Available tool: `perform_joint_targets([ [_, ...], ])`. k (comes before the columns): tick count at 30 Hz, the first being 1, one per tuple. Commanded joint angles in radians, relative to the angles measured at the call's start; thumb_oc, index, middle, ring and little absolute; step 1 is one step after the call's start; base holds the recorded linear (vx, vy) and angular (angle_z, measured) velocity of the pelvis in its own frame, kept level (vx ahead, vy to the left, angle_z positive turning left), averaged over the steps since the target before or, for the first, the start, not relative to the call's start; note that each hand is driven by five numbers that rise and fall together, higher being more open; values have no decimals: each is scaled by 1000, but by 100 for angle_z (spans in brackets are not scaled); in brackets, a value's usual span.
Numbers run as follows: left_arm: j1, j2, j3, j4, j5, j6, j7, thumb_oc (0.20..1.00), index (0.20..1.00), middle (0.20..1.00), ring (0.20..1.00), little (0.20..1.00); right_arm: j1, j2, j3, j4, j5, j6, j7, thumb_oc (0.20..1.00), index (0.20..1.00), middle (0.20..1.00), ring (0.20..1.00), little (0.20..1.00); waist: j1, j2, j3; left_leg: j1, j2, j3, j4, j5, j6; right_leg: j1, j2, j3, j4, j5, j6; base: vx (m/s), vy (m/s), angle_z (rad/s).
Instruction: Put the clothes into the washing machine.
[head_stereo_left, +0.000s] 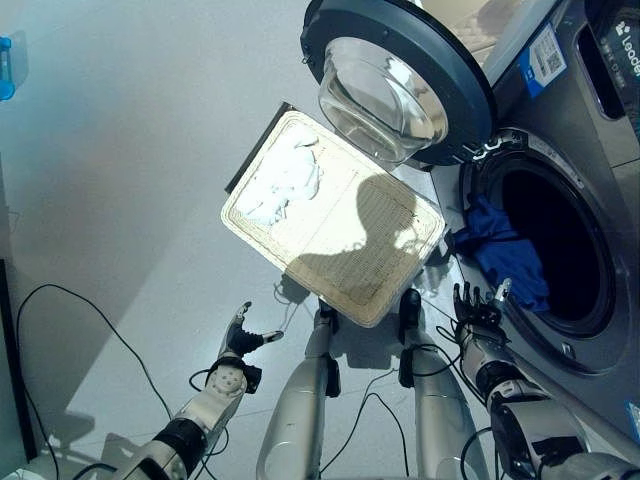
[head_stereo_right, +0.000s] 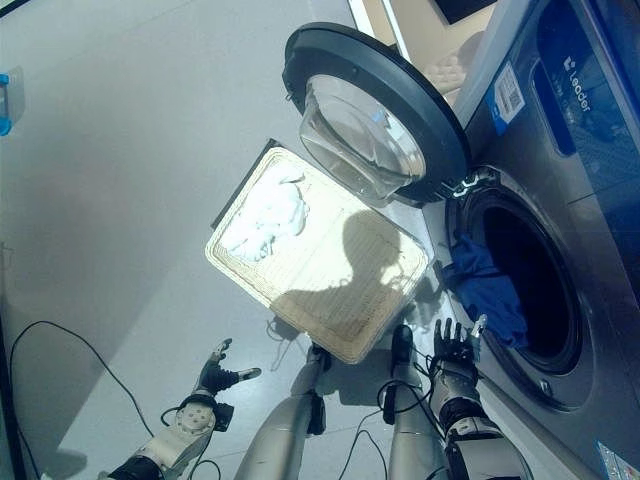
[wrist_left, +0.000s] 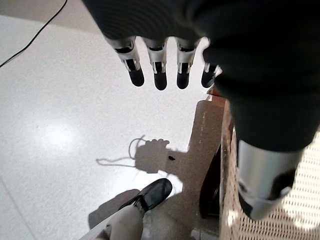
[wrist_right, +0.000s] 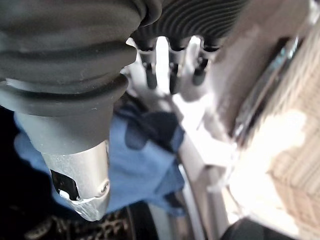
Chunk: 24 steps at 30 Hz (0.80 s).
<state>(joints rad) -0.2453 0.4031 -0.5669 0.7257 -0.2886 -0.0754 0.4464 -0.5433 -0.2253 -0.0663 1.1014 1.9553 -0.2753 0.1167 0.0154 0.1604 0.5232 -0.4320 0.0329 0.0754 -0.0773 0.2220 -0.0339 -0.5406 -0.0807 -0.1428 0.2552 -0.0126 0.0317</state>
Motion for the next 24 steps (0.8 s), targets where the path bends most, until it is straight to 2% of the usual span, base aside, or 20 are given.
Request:
perform_joint_targets([
  [1, -23, -3, 23, 17, 28, -15, 22, 1000, 1000, 1000, 1000, 1000, 40, -44, -18, -41, 17, -65, 33, 1000, 1000, 1000, 1000, 1000, 10, -15, -3, 10, -80, 10, 78, -115, -16, 53, 38, -37, -108, 68, 40, 0, 0, 0],
  [6, -17, 26, 33, 9, 26, -11, 7, 1000, 1000, 1000, 1000, 1000, 13, -107, -78, -73, 17, -96, 26, 1000, 1000, 1000, 1000, 1000, 15, -20, -3, 10, -81, 5, 78, -116, -14, 50, 36, -41, -95, 63, 46, 3, -15, 3],
  [7, -8, 45, 40, -8, 28, -1, 0, 1000, 1000, 1000, 1000, 1000, 0, -154, -140, -122, 17, -117, -18, 1000, 1000, 1000, 1000, 1000, 17, -25, -3, 13, -80, 0, 81, -121, -13, 54, 36, -43, -90, 60, 49, 34, -47, 3],
  [9, 2, 63, 45, -21, 21, 1, -5, 1000, 1000, 1000, 1000, 1000, -4, -187, -182, -156, 17, -147, -47, 1000, 1000, 1000, 1000, 1000, 17, -28, -3, 16, -81, -5, 82, -125, -11, 58, 38, -42, -89, 57, 50, 16, -42, 5],
  [12, 45, 129, 51, -82, -12, 7, -15, 1000, 1000, 1000, 1000, 1000, -13, -301, -290, -225, 17, -275, -125, 1000, 1000, 1000, 1000, 1000, 19, -35, -3, 33, -85, -20, 76, -139, -6, 72, 44, -37, -86, 46, 53, 22, -15, 8],
  [14, 53, 151, 55, -97, -22, 10, -24, 1000, 1000, 1000, 1000, 1000, -32, -344, -317, -245, 17, -322, -138, 1000, 1000, 1000, 1000, 1000, 21, -37, -3, 28, -85, -24, 73, -131, -5, 67, 46, -37, -92, 59, 52, 0, 0, 0],
  [15, 67, 179, 60, -116, -30, 19, -33, 1000, 1000, 1000, 1000, 1000, -48, -395, -334, -285, 17, -396, -164, 1000, 1000, 1000, 1000, 1000, 21, -42, -3, 33, -85, -26, 69, -133, -5, 69, 48, -39, -95, 62, 54, 0, 0, 0],
  [17, 72, 186, 61, -122, -35, 23, -34, 1000, 1000, 1000, 1000, 1000, -53, -405, -341, -309, 17, -420, -174, 1000, 1000, 1000, 1000, 1000, 19, -44, -3, 31, -85, -26, 69, -133, -6, 68, 49, -39, -97, 64, 55, 0, 0, 0],
  [18, 80, 192, 69, -132, -41, 37, -36, 1000, 1000, 1000, 1000, 1000, -52, -426, -356, -351, 17, -482, -189, 1000, 1000, 1000, 1000, 1000, 13, -51, -3, 32, -84, -26, 68, -134, -6, 67, 51, -37, -101, 68, 57, 0, 0, 0],
  [20, 86, 189, 74, -139, -45, 44, -36, 1000, 1000, 1000, 1000, 1000, -52, -433, -369, -408, 17, -542, -207, 1000, 1000, 1000, 1000, 1000, 9, -56, -3, 31, -85, -25, 65, -133, -5, 66, 53, -33, -109, 74, 58, -3, 31, -8],
  [22, 87, 170, 72, -139, -37, 44, -34, 1000, 1000, 1000, 1000, 1000, -33, -441, -340, -414, 3, -568, -157, 1000, 1000, 1000, 1000, 1000, 4, -62, -3, 25, -87, -24, 65, -133, -2, 59, 52, -27, -118, 83, 57, -11, 48, -9],
  [24, 89, 156, 73, -137, -32, 42, -31, 1000, 1000, 1000, 1000, 1000, -30, -429, -317, -437, -67, -564, -173, 1000, 1000, 1000, 1000, 1000, 1, -63, -3, 20, -89, -21, 68, -132, -1, 54, 51, -23, -122, 89, 58, -13, 36, -5],
])
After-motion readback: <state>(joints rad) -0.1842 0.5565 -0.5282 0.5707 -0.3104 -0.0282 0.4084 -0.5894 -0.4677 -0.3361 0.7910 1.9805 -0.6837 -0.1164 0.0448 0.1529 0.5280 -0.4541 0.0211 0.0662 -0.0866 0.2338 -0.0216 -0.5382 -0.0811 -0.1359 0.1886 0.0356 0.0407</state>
